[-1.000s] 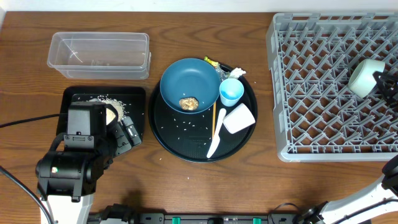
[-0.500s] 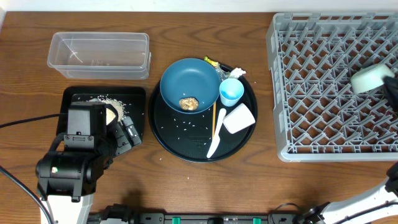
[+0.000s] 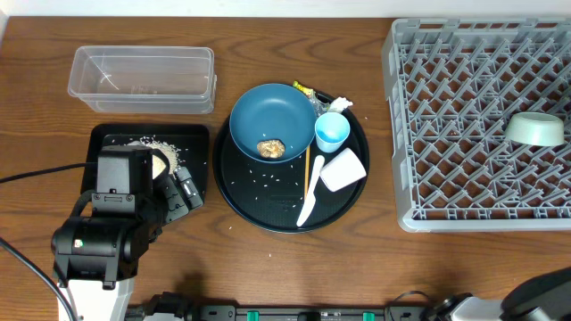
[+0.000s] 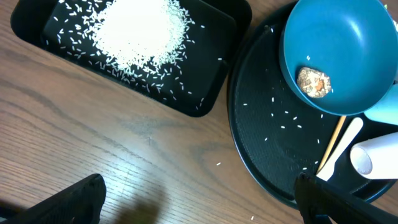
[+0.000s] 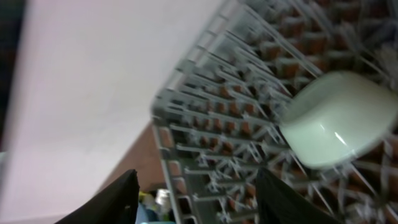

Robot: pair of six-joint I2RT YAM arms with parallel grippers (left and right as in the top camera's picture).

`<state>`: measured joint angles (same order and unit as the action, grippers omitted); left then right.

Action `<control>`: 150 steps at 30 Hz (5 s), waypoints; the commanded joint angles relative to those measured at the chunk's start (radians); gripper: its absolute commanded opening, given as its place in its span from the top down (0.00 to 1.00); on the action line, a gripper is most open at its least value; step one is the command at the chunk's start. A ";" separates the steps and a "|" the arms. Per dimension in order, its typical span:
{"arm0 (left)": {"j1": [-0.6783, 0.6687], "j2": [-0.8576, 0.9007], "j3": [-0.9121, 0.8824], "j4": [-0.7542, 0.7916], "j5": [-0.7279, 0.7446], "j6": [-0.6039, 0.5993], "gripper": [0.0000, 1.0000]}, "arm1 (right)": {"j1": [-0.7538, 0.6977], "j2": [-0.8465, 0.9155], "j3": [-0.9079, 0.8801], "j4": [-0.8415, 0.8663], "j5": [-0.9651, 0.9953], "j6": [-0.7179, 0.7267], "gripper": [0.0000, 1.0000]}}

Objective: Sort waste into correct bins and load items into the dishwasher rack

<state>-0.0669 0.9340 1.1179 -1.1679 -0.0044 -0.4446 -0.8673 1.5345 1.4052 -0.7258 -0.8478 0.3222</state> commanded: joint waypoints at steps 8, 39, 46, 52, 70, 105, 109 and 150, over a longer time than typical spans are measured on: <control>0.005 -0.001 0.010 -0.002 -0.011 0.005 0.02 | 0.290 0.027 0.003 -0.095 0.618 -0.054 0.85; 0.005 -0.001 0.010 -0.002 -0.011 0.005 0.02 | 0.354 0.270 0.199 -0.214 0.963 -0.038 0.83; 0.005 -0.001 0.010 -0.002 -0.011 0.005 0.02 | 0.368 0.242 0.481 -0.442 0.749 -0.049 0.73; 0.005 -0.001 0.010 -0.002 -0.011 0.005 0.02 | 0.467 0.149 0.576 -0.522 0.359 -0.222 0.31; 0.005 -0.001 0.010 -0.002 -0.011 0.005 0.02 | 1.141 0.122 0.495 -0.666 0.594 -0.257 0.01; 0.005 -0.001 0.010 -0.002 -0.011 0.005 0.02 | 1.660 0.508 0.275 -0.128 0.821 -0.163 0.01; 0.005 -0.001 0.010 -0.002 -0.011 0.005 0.02 | 1.659 0.529 0.275 -0.116 0.821 -0.161 0.01; 0.005 -0.001 0.010 -0.002 -0.011 0.005 0.02 | 1.018 0.163 0.557 -0.744 0.822 -0.046 0.01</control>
<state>-0.0669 0.9340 1.1179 -1.1683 -0.0044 -0.4446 0.1535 1.7081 1.9553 -1.4689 -0.0257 0.2638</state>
